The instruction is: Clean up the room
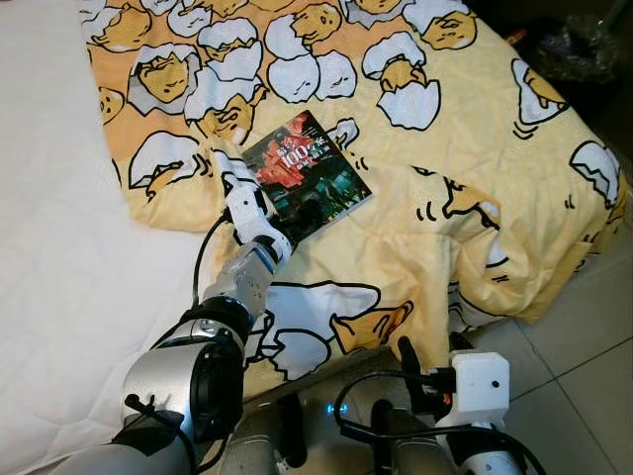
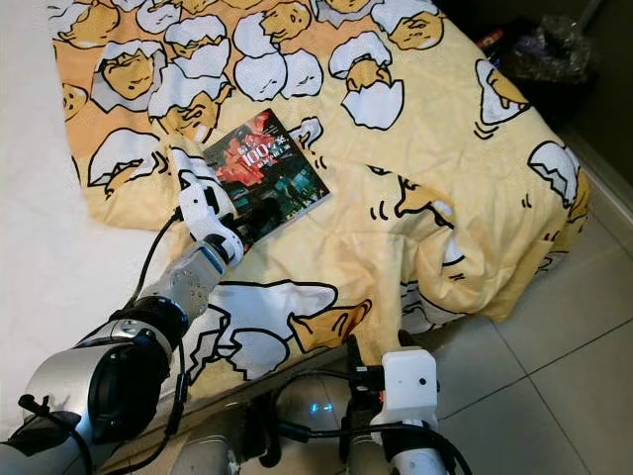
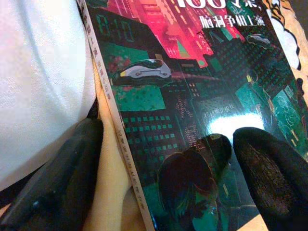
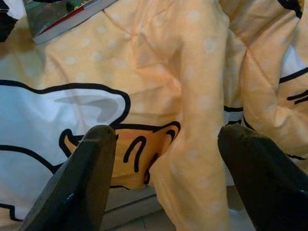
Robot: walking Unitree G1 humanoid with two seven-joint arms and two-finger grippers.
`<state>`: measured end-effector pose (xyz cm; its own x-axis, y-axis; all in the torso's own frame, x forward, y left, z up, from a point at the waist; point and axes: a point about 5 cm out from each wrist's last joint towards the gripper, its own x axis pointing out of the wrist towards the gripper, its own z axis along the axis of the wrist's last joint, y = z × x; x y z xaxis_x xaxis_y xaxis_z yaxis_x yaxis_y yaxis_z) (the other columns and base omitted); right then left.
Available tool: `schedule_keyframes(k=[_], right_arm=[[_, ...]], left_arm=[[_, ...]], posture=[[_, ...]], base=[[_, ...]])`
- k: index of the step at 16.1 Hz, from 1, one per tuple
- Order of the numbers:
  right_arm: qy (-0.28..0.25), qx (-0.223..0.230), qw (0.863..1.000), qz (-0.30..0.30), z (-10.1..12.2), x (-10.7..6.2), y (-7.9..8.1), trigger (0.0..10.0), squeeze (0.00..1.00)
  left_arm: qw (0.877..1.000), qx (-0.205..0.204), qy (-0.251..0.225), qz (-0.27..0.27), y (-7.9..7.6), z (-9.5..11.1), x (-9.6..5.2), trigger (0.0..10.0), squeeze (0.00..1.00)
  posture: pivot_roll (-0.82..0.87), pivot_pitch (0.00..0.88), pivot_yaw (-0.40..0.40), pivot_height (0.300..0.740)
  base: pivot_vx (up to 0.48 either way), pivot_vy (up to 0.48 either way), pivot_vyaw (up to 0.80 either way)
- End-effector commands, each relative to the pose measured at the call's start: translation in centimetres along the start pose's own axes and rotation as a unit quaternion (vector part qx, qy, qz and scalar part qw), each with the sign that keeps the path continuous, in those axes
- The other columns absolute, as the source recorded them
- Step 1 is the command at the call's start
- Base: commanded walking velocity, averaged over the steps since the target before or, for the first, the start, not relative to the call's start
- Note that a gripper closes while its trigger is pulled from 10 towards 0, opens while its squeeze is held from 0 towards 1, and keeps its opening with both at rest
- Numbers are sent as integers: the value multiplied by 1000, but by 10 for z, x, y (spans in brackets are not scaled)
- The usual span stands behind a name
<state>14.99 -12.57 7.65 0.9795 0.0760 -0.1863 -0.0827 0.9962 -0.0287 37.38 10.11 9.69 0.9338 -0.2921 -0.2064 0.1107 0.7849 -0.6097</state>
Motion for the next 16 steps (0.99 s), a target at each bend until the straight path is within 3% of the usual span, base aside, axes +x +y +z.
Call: schedule_keyframes(k=[1, 2, 4, 6, 13, 16], right_arm=[[0, 3, 1000, 1, 0, -3, 3, 10000, 0], [1, 4, 1000, 1, 0, -3, 4, 10000, 0], [2, 4, 1000, -2, -1, -3, 3, 10000, 0], [5, 6, 1000, -3, -3, -4, 4, 10000, 0], [8, 5, 1000, -1, -5, -4, 3, 10000, 0], [10, 5, 1000, -1, -7, -4, 4, 10000, 0]], left_arm=[[1000, -6, 24, -3, -1, -10, 0, 10000, 0], [1000, 8, 17, -5, -2, -6, 0, 10000, 0], [995, 101, -7, 11, 3, 4, -1, 10000, 0], [986, 165, -24, 10, 7, 8, -4, 10000, 0], [977, 189, -93, 7, 0, 27, -6, 10000, 0], [979, 181, -92, 6, 0, 26, -6, 10000, 0]], posture=[[-180, 300, 107, 740], [-179, 300, 109, 740], [-174, 300, 115, 740], [-171, 299, 116, 740], [-160, 297, 117, 740], [-158, 296, 117, 740]], base=[[0, 0, 0], [0, 0, 0], [0, 0, 0], [0, 0, 0], [0, 0, 0], [0, 0, 0]])
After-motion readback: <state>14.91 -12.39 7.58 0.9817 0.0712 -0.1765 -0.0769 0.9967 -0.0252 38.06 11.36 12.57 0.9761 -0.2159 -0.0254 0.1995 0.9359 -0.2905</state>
